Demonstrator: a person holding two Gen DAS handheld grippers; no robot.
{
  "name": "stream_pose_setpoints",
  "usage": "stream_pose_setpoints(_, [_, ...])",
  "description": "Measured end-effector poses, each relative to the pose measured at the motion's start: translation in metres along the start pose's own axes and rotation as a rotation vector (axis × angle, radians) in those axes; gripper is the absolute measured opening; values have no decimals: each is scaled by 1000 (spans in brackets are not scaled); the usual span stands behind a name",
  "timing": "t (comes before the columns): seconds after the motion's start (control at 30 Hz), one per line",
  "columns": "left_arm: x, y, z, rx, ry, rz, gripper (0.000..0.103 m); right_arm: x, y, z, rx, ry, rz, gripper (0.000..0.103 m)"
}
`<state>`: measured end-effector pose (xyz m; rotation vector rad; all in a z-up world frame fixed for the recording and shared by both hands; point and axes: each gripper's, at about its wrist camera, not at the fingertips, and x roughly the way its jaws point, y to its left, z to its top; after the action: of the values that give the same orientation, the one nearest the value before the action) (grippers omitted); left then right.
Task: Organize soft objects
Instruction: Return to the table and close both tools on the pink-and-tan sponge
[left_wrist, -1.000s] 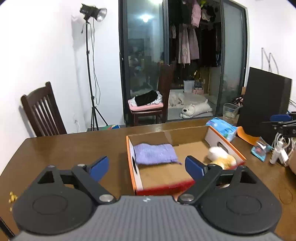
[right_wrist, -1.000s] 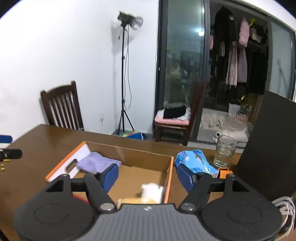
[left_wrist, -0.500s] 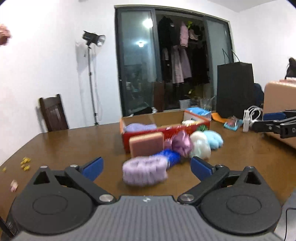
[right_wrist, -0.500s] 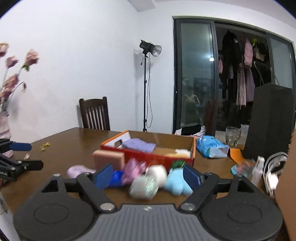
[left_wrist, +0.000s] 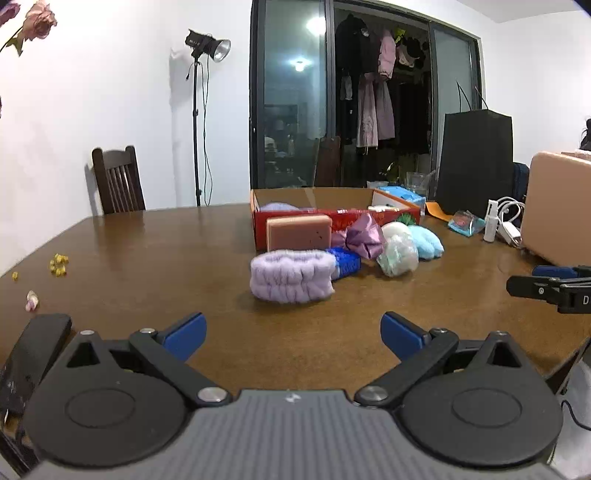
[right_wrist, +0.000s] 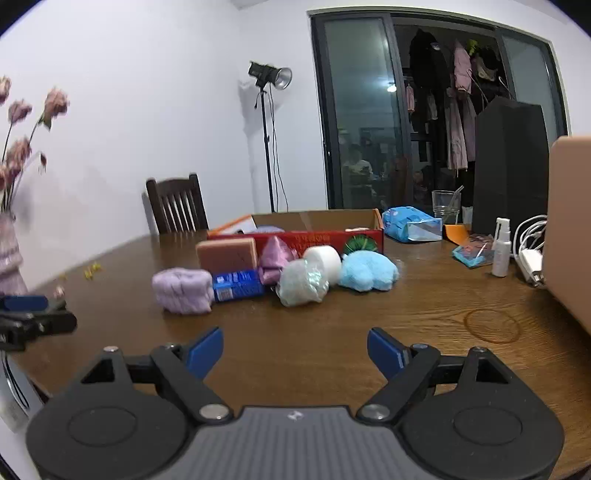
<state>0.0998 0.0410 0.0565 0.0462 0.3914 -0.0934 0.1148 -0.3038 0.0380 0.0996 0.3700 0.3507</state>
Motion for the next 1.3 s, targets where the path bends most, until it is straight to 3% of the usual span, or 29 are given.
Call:
stream_pose_setpoints(0.13, [34,10,29,-19,-55,-3,102,30,1,12,36,2,32,85])
stream_pose_setpoints(0.27, [101,30,75,-108,-50,-28,95,88,13,54,34,-32,120,80])
stream_pose_setpoints(0.37, [157,48,100,-196,34,-68,87,143,23,86,45,-21,189,71])
stream_pose_setpoints(0.43, [193,57,108,-239,92,-65,75,187,29,106,58,30,212,69])
stream_pose_setpoints(0.53, [233,70,111,-298,175,-101,59,245,39,125,46,107,171,63])
stream_pose_setpoints(0.63, [263,86,104,-405,264,-173,44,287,47,132,34,182,171,48])
stream_pose_setpoints(0.7, [269,92,100,-441,273,-230,35,303,49,132,47,228,195,31])
stream_pose_setpoints(0.73, [269,93,99,-445,271,-241,35,306,49,130,55,243,212,31])
stream_pose_setpoints(0.83, [261,94,105,-457,256,-241,35,303,53,131,44,232,205,27])
stream_pose_setpoints(1.0, [175,71,116,-350,63,-275,35,237,64,145,-32,70,212,27])
stream_pose_setpoints(1.1, [125,48,93,-303,-10,-303,37,178,64,132,-74,-10,239,27])
stream_pose_setpoints(1.17, [104,30,68,-279,-12,-318,37,146,60,112,-100,-27,239,27])
stream_pose_setpoints(1.3, [78,1,19,-243,34,-350,37,107,46,59,-90,50,220,27])
